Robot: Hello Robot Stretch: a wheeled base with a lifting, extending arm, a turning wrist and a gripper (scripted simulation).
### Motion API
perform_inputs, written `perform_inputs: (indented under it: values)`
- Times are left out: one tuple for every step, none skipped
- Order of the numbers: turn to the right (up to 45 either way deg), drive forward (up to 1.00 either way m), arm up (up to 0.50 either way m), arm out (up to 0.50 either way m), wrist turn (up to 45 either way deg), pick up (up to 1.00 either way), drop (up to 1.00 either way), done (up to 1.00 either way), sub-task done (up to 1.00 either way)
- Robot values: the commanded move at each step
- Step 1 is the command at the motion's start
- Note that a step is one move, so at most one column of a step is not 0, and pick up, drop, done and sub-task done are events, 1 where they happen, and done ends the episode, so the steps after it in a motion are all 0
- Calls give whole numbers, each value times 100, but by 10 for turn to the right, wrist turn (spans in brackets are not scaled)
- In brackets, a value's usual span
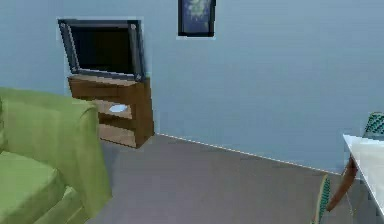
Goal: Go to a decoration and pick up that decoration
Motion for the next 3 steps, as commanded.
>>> perform_inputs:
  values:
    - [450, 0, 0, 0, 0, 0, 0, 0, 0]
    - [210, 0, 0, 0, 0, 0, 0, 0, 0]
    - [0, 35, 0, 0, 0, 0, 0, 0, 0]
